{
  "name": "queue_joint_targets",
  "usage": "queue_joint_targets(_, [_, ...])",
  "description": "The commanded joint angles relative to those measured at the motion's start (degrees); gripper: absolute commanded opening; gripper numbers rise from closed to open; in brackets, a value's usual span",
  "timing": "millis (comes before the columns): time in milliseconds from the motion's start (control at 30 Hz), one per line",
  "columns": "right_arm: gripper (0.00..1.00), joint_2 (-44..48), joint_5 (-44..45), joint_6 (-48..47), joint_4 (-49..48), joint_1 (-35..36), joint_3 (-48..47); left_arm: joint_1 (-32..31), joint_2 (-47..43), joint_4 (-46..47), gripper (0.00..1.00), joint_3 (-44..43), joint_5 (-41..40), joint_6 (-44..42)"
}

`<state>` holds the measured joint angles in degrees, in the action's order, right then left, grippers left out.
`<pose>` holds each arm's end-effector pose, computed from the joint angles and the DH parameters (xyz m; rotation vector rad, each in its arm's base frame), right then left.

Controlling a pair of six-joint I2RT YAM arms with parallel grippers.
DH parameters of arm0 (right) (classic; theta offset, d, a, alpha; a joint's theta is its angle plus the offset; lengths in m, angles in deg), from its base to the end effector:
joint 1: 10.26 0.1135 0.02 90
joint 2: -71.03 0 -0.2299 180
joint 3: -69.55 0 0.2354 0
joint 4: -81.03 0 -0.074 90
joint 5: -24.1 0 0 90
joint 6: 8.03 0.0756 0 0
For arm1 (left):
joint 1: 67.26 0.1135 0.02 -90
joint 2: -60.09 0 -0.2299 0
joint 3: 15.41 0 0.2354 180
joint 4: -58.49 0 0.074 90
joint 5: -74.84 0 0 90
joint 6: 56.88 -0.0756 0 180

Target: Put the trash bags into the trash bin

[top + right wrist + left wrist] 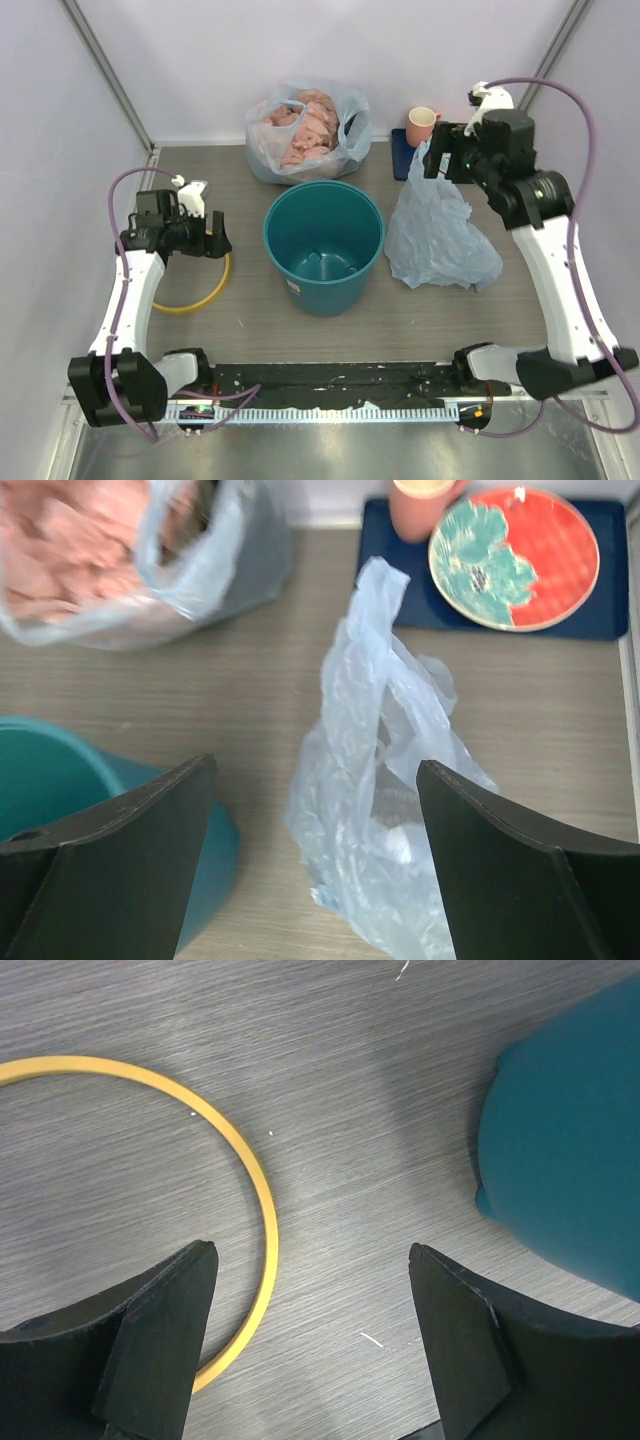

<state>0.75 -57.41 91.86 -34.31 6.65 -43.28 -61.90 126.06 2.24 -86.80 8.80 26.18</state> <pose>0.2460 0.0631 0.4331 -0.0222 1.9557 0.1637 0.2529 -0.0071 0.2348 0.2134 2.3880 -0.4133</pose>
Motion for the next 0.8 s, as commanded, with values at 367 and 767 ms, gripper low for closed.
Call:
queue_joint_targets(367, [0.94, -24.54, -11.92, -8.30, 5.31, -7.76, -7.14, 0.08, -6.65, -0.19, 0.84, 0.63, 2.05, -3.17])
queue_joint_targets(767, [0.83, -33.08, -11.04, -9.63, 4.96, -9.35, -4.24, 0.00, -6.39, -0.80, 0.85, -0.59, 3.72, -1.68])
